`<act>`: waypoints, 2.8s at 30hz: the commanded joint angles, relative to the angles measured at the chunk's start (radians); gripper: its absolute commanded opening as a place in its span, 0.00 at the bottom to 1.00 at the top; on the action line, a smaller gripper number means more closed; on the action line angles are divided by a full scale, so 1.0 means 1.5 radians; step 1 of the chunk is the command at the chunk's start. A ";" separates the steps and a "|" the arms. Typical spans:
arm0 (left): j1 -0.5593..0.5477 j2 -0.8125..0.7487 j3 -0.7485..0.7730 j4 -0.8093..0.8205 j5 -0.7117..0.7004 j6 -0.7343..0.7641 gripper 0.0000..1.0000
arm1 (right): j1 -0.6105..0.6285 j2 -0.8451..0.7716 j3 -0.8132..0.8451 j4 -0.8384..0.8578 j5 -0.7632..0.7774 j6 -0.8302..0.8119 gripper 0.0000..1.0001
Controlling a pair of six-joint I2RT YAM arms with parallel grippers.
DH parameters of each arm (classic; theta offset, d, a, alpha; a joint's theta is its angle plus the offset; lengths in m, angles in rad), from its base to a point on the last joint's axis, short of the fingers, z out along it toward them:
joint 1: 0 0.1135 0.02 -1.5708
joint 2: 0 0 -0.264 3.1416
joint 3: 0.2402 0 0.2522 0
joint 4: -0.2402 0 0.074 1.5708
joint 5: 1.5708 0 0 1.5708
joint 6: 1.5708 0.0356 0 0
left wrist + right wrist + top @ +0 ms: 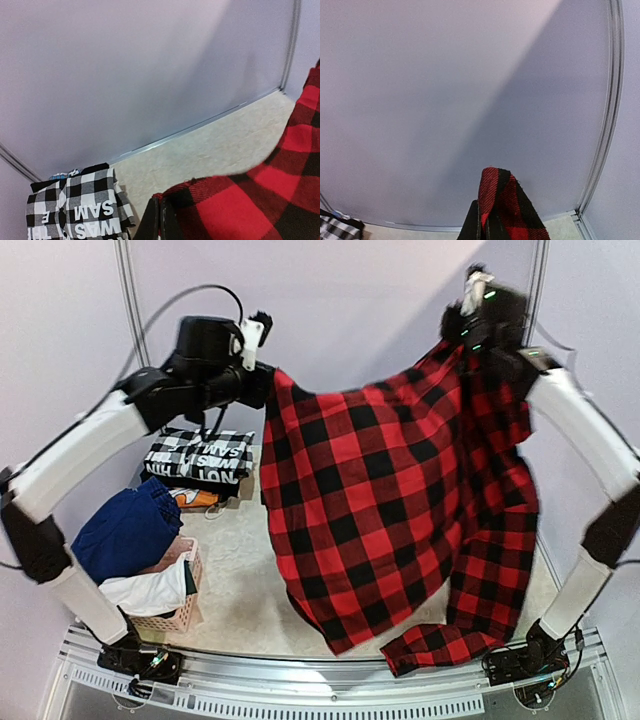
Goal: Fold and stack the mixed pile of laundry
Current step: Flatten out the crumpled shirt at the center of the board, then move the flattened shirt to the center of the board.
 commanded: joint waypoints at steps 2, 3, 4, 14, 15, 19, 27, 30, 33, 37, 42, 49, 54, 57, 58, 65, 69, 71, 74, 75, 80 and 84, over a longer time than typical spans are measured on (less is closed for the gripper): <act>0.119 0.145 0.074 -0.008 0.095 -0.058 0.07 | -0.054 0.107 0.052 0.049 0.110 -0.014 0.35; 0.132 0.185 0.100 -0.036 0.113 -0.065 0.22 | -0.064 0.131 0.059 0.009 0.123 0.004 0.61; 0.143 0.219 0.127 -0.064 0.128 -0.076 0.37 | -0.074 0.142 0.050 -0.022 0.121 0.034 0.76; 0.150 0.258 0.051 -0.075 0.190 -0.144 0.86 | -0.100 0.174 0.036 -0.209 0.068 0.159 0.99; 0.147 0.246 0.028 -0.073 0.192 -0.147 0.86 | -0.102 0.183 0.037 -0.226 0.064 0.158 0.99; 0.115 0.191 -0.078 -0.057 0.199 -0.145 0.85 | -0.112 0.164 -0.020 -0.274 -0.003 0.165 0.99; -0.012 0.087 -0.258 -0.029 0.164 -0.145 0.80 | -0.116 0.090 -0.258 -0.290 -0.099 0.186 0.99; -0.058 0.050 -0.333 -0.001 0.159 -0.165 0.79 | -0.132 0.047 -0.358 -0.248 -0.120 0.189 0.99; -0.099 0.020 -0.412 0.039 0.181 -0.185 0.78 | -0.169 0.022 -0.430 -0.224 -0.169 0.200 0.98; -0.145 -0.010 -0.488 0.075 0.187 -0.209 0.78 | -0.203 0.016 -0.482 -0.192 -0.221 0.201 0.91; -0.186 -0.018 -0.543 0.116 0.215 -0.233 0.78 | -0.226 0.047 -0.471 -0.178 -0.259 0.192 0.83; -0.220 0.002 -0.582 0.132 0.222 -0.254 0.78 | -0.257 0.129 -0.429 -0.189 -0.309 0.185 0.73; -0.231 0.014 -0.597 0.147 0.217 -0.260 0.78 | -0.258 0.161 -0.412 -0.192 -0.336 0.184 0.67; -0.237 0.028 -0.609 0.164 0.222 -0.264 0.78 | -0.257 0.183 -0.405 -0.194 -0.340 0.182 0.66; -0.238 0.030 -0.613 0.170 0.225 -0.265 0.78 | -0.258 0.190 -0.404 -0.191 -0.358 0.181 0.66; -0.240 0.029 -0.638 0.195 0.233 -0.267 0.79 | -0.258 0.236 -0.380 -0.202 -0.372 0.179 0.50; -0.241 0.042 -0.646 0.214 0.251 -0.270 0.79 | -0.257 0.229 -0.393 -0.205 -0.365 0.179 0.35; -0.244 0.044 -0.651 0.224 0.264 -0.273 0.79 | -0.257 0.217 -0.408 -0.204 -0.361 0.179 0.26; -0.259 0.038 -0.661 0.237 0.274 -0.267 0.79 | -0.258 0.197 -0.440 -0.187 -0.355 0.182 0.10; -0.268 0.036 -0.662 0.237 0.274 -0.257 0.79 | -0.258 0.194 -0.449 -0.183 -0.353 0.185 0.05; -0.303 0.036 -0.657 0.212 0.258 -0.241 0.79 | -0.258 0.184 -0.495 -0.169 -0.356 0.198 0.00; -0.319 0.046 -0.658 0.195 0.239 -0.241 0.78 | -0.258 0.133 -0.556 -0.172 -0.332 0.208 0.00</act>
